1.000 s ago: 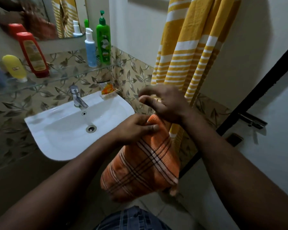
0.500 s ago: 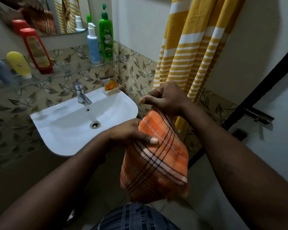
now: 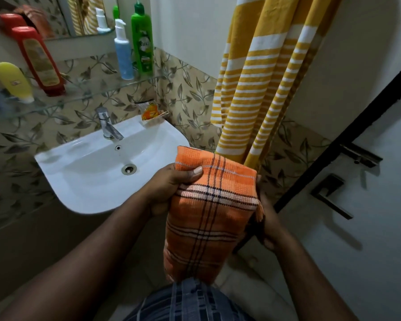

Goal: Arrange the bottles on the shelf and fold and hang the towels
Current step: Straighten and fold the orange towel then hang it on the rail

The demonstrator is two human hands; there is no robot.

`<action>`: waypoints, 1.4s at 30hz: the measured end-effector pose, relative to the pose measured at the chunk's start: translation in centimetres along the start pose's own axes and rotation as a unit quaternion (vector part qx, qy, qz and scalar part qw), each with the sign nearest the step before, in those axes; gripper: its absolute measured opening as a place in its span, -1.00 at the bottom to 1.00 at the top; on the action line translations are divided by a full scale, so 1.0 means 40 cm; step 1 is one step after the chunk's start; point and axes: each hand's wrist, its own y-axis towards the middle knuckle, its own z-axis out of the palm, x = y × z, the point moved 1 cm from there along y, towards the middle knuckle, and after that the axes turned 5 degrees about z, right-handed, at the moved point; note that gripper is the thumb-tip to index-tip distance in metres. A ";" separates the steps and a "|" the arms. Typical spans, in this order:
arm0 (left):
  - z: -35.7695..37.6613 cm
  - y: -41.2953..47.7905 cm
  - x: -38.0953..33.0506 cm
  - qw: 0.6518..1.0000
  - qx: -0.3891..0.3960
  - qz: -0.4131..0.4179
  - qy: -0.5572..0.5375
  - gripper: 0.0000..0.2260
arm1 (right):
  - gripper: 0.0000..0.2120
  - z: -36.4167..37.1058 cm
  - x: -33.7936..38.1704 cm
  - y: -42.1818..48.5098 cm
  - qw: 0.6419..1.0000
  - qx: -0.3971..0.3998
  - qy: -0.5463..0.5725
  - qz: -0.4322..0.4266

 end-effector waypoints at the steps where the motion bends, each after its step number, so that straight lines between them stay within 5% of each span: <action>1: 0.004 0.002 0.002 1.000 0.000 -0.002 -0.006 -0.63 | -0.64 0.011 -0.014 -0.009 0.999 0.017 0.036 -0.003; 3: 0.009 0.003 0.002 1.000 0.005 -0.005 -0.015 -0.68 | -0.63 0.024 -0.016 -0.010 0.990 0.069 0.125 -0.007; 6: 0.024 0.001 -0.018 0.999 0.014 -0.017 -0.023 -0.67 | -0.21 0.024 0.020 0.007 0.966 0.110 0.232 -0.006; 8: 0.024 0.008 -0.030 0.999 0.011 -0.019 -0.025 -0.63 | -0.04 0.027 0.037 0.019 0.967 0.149 0.202 -0.038; 10: 0.029 0.015 -0.044 1.000 -0.006 -0.013 -0.017 -0.68 | -0.13 0.026 0.042 0.036 0.981 0.150 0.104 -0.064; 12: 0.024 0.027 -0.055 0.999 -0.034 0.002 -0.003 -0.76 | -0.56 0.027 0.049 0.052 0.988 0.117 0.036 -0.096; 14: 0.020 0.033 -0.067 0.998 -0.055 0.008 0.001 -0.74 | -0.75 0.043 0.074 0.052 0.987 0.100 0.030 -0.123; 17: -0.003 0.022 -0.072 0.999 -0.034 0.014 0.023 -0.62 | -0.73 0.067 0.099 0.063 0.988 0.050 0.076 -0.122; 21: -0.036 -0.006 -0.027 0.989 -0.016 0.043 0.142 -0.72 | -0.67 0.084 0.116 0.081 0.988 0.010 0.114 -0.103; 26: -0.026 -0.012 -0.013 0.993 -0.064 0.084 0.044 -0.72 | -0.54 0.039 0.104 0.076 0.981 0.122 0.144 -0.051; 31: -0.027 -0.008 -0.012 0.994 -0.077 0.067 0.024 -0.76 | -0.52 0.042 0.068 0.096 0.992 0.057 0.101 -0.053; 35: -0.032 -0.001 -0.031 0.995 -0.081 0.064 -0.002 -0.75 | -0.61 0.051 0.081 0.084 0.981 0.108 0.128 -0.096; 38: -0.029 0.005 -0.047 0.995 -0.073 0.073 0.003 -0.75 | -0.41 0.068 0.069 0.083 0.988 0.130 0.067 -0.058; 42: -0.039 0.001 -0.053 0.995 -0.059 0.077 0.036 -0.67 | -0.50 0.094 0.094 0.092 0.989 0.081 0.101 -0.076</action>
